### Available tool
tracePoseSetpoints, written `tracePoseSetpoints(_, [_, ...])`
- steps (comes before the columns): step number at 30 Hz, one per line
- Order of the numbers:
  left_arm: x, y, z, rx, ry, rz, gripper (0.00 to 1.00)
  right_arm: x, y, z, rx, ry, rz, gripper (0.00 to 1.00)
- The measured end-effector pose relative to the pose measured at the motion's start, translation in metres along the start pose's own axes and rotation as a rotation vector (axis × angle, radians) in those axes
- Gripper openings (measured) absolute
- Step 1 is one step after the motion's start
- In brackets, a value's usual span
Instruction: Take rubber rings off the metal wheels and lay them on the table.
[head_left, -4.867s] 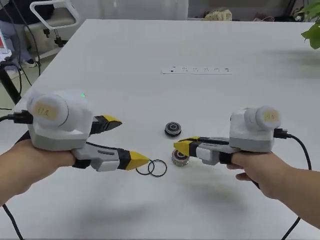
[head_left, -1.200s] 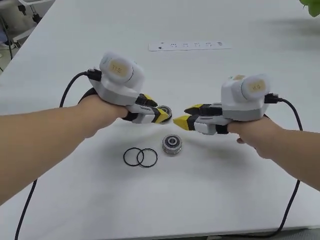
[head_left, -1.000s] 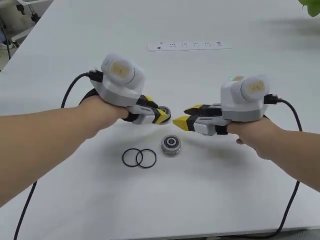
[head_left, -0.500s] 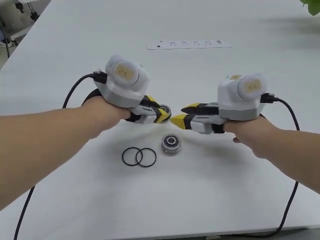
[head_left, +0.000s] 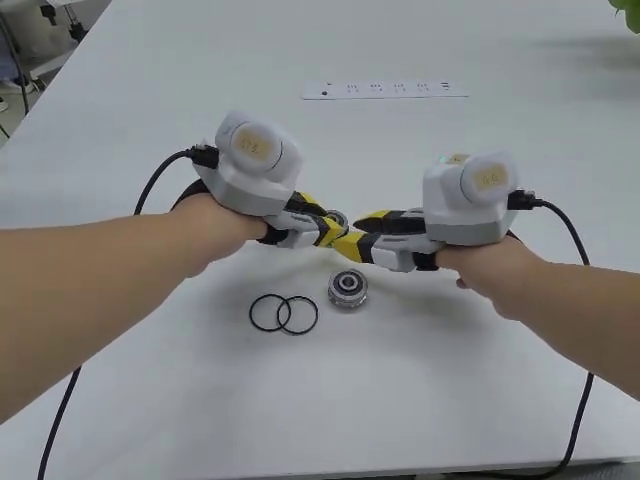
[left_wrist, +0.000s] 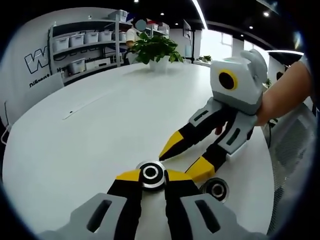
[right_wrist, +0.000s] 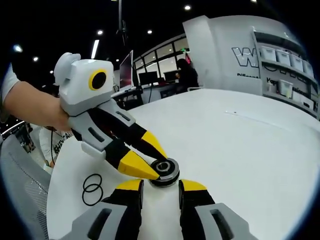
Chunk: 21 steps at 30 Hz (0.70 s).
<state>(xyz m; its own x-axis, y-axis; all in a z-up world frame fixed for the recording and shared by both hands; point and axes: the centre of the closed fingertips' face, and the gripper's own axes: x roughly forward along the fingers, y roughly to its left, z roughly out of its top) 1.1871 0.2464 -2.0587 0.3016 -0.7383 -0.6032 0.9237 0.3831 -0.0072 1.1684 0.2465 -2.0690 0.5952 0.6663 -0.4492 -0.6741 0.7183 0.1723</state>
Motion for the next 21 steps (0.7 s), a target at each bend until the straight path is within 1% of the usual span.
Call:
tracePoseSetpoints(1, [0.000, 0.003, 0.000, -0.005, 0.000, 0.015, 0.07, 0.000, 0.000, 0.000, -0.001, 0.000, 0.000, 0.26])
tracePoseSetpoints(2, [0.000, 0.002, 0.000, -0.009, -0.001, 0.004, 0.08, 0.000, -0.001, 0.001, -0.002, 0.000, -0.001, 0.26])
tracePoseSetpoints(3, [0.000, 0.001, 0.000, -0.006, 0.000, 0.004, 0.08, 0.000, -0.001, 0.001, -0.002, 0.000, -0.001, 0.26])
tracePoseSetpoints(6, [-0.001, 0.001, 0.000, 0.013, 0.003, 0.005, 0.08, 0.000, -0.002, 0.001, -0.002, 0.001, -0.004, 0.25])
tracePoseSetpoints(13, [-0.001, 0.000, 0.001, 0.021, 0.008, 0.011, 0.07, 0.006, -0.008, -0.004, 0.003, 0.018, -0.022, 0.23])
tracePoseSetpoints(17, [0.000, -0.001, 0.001, 0.021, 0.010, 0.011, 0.07, 0.007, -0.007, -0.003, 0.013, 0.013, -0.017, 0.20])
tracePoseSetpoints(19, [0.000, -0.001, 0.001, 0.021, 0.011, 0.011, 0.07, 0.008, -0.009, -0.002, 0.020, 0.016, -0.026, 0.18])
tracePoseSetpoints(21, [0.000, -0.001, 0.001, 0.021, 0.011, 0.011, 0.07, 0.006, -0.010, -0.004, 0.046, 0.015, -0.023, 0.16])
